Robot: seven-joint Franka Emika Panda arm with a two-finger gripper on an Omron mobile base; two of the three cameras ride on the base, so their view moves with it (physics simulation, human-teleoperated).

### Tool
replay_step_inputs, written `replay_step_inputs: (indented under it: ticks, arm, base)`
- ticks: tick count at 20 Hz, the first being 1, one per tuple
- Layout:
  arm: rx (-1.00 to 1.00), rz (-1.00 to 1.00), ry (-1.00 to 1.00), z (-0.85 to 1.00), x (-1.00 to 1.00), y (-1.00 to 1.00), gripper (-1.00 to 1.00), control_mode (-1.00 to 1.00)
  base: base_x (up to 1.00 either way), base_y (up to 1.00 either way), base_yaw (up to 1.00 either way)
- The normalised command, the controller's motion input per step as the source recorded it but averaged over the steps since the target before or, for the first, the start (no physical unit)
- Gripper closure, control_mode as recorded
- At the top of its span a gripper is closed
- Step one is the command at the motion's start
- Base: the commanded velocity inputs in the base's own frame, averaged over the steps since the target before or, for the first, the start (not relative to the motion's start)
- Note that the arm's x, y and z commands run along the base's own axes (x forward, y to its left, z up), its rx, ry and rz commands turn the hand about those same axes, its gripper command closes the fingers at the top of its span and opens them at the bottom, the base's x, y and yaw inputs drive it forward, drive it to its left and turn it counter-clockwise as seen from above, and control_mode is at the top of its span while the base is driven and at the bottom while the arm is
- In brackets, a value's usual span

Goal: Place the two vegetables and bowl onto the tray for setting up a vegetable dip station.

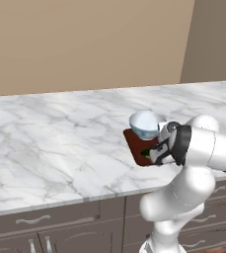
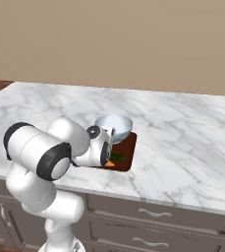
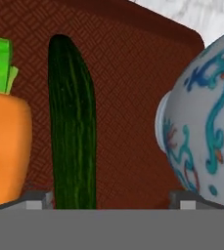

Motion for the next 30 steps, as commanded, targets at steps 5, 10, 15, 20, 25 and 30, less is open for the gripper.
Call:
replay_step_inputs:
  ticks: [5,10,15,20,25,30]
  arm:
    - [-0.03,-0.01,0.03,0.47,0.00,0.00,-1.00,-1.00]
    - [0.00,-0.06,0.09,0.58,0.00,0.00,-1.00,-1.00]
    - [0.09,-0.28,0.07,0.29,-0.17,0.05,-1.00,-1.00]
    - [0.16,-0.27,-0.03,0.24,-0.33,0.27,-1.00,-1.00]
    - [0.18,-0.14,-0.10,0.18,-0.36,0.62,-1.00,-1.00]
    - [0.08,-0.06,0.09,0.16,-0.29,0.87,-1.00,-1.00]
  base:
    - [0.00,0.00,0.00]
    - [0.00,0.00,0.00]
    - [0.00,0.00,0.00]
    - [0.00,0.00,0.00]
    - [0.00,0.00,0.00]
    - [0.00,0.00,0.00]
